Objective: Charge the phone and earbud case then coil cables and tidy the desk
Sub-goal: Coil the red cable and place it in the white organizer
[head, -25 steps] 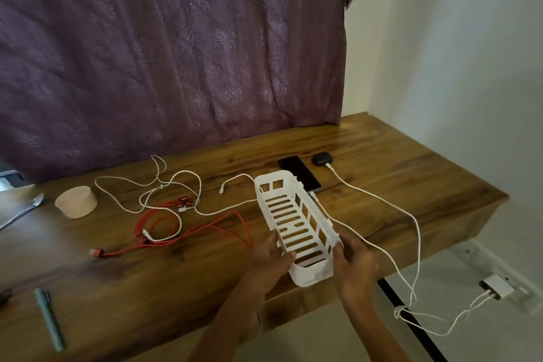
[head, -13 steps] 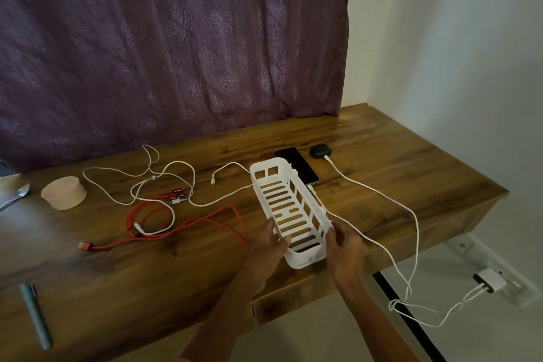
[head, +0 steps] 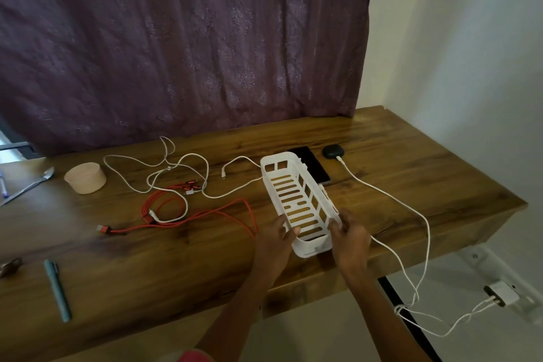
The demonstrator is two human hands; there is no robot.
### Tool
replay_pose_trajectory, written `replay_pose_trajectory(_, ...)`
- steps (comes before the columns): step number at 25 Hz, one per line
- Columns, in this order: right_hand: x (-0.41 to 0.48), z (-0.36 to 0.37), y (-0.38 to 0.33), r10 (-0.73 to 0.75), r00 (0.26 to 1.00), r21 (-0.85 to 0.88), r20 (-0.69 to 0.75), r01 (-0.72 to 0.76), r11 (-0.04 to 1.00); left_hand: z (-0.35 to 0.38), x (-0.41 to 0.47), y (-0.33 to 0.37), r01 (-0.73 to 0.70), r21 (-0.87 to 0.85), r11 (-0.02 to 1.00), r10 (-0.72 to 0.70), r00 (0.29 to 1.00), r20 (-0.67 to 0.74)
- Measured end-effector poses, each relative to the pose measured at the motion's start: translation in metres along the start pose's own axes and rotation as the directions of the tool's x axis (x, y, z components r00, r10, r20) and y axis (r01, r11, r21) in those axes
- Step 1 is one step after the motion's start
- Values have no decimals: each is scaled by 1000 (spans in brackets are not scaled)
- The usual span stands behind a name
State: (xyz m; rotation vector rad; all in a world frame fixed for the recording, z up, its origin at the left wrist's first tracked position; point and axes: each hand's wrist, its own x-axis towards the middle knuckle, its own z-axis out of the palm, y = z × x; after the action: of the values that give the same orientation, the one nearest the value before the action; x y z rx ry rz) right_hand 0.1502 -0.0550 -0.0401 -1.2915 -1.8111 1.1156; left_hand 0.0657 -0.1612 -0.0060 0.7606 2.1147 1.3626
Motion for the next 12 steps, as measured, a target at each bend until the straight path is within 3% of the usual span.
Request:
replay_pose_trajectory(3,-9,2,-19,-50,997,31,-50,52,998,-24,-10,1,-76,-9,997,76,997,2)
replay_pose_trajectory(7,-33,28,-62,-291,951,26,-102,295,955,-69,-17,-1,-165,19,986,166,976,-140)
replay_pose_trajectory(12,-66,81,-104,-590,803,-21,86,594,804,-128,-22,-29,-138,84,987,158,933,-323)
